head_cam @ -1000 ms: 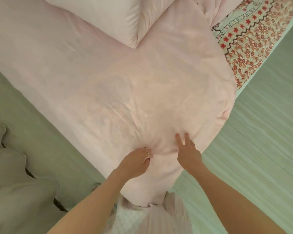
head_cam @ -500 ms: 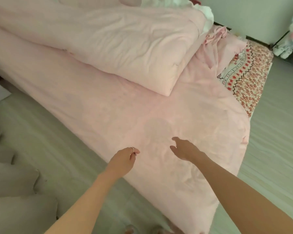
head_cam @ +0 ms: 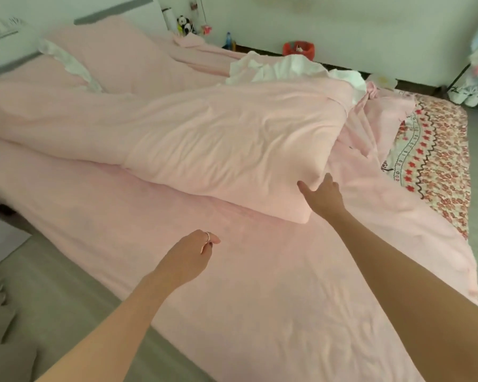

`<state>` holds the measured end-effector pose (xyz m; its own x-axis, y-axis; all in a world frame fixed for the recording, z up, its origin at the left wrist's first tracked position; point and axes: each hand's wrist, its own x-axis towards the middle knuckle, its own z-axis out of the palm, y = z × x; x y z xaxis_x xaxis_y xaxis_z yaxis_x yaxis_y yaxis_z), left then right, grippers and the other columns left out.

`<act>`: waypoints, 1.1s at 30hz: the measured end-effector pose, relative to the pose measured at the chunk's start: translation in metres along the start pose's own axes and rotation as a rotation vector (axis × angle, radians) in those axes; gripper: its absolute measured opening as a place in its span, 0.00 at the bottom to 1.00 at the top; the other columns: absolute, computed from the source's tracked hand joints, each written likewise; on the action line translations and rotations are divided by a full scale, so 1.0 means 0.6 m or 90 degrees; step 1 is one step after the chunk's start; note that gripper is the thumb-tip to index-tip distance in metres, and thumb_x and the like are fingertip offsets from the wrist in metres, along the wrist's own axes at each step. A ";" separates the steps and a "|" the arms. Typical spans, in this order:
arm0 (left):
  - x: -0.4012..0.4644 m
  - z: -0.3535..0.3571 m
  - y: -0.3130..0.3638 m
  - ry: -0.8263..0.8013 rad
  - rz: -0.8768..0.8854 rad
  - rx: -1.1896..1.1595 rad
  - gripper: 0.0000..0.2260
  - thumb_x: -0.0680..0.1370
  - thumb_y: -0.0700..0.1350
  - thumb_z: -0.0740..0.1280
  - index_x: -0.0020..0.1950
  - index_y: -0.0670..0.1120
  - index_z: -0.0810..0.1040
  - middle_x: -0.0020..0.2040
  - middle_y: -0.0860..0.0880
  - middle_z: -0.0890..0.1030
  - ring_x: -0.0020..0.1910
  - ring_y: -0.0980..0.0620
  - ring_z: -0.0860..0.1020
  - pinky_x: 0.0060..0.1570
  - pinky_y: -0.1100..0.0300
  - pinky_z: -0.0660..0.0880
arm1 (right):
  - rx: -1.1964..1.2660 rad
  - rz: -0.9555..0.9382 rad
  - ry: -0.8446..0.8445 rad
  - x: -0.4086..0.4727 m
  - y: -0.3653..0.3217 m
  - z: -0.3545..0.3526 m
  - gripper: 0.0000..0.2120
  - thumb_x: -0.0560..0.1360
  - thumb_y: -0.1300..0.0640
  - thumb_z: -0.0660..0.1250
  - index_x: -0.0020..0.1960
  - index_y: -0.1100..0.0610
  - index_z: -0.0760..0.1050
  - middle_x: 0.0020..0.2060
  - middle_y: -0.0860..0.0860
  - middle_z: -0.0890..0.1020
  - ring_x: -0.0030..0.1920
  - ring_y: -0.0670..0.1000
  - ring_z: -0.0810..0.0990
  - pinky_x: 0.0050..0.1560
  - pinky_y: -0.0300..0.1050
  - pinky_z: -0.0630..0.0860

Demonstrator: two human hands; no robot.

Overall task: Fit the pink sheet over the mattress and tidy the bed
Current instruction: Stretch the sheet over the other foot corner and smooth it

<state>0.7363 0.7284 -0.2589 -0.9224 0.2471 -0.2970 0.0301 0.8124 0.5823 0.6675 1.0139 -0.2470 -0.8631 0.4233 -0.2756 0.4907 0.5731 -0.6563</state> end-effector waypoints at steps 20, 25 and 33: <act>0.327 -0.170 0.046 0.081 0.177 0.053 0.28 0.77 0.42 0.64 0.75 0.46 0.56 0.77 0.46 0.51 0.77 0.49 0.51 0.73 0.55 0.53 | 0.555 0.240 0.038 0.114 -0.077 0.019 0.22 0.66 0.57 0.76 0.57 0.61 0.74 0.53 0.56 0.80 0.53 0.56 0.79 0.56 0.49 0.75; 0.360 -0.213 0.120 0.040 0.289 0.226 0.48 0.70 0.58 0.71 0.77 0.53 0.40 0.77 0.49 0.37 0.76 0.49 0.37 0.74 0.47 0.41 | 0.526 0.271 -0.083 -0.053 0.001 0.074 0.31 0.54 0.50 0.79 0.55 0.59 0.80 0.50 0.54 0.85 0.53 0.56 0.82 0.59 0.52 0.76; 0.299 -0.133 0.029 -0.289 0.319 0.476 0.37 0.68 0.69 0.64 0.71 0.51 0.62 0.69 0.52 0.70 0.73 0.50 0.61 0.70 0.34 0.39 | 0.544 0.356 0.017 -0.254 0.039 0.180 0.23 0.62 0.56 0.69 0.58 0.55 0.75 0.60 0.54 0.79 0.58 0.52 0.76 0.61 0.52 0.70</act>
<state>0.5409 0.7448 -0.2415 -0.5082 0.7022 -0.4986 0.7516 0.6443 0.1413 0.7973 0.8871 -0.2962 -0.5286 0.4980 -0.6874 0.5644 -0.3987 -0.7228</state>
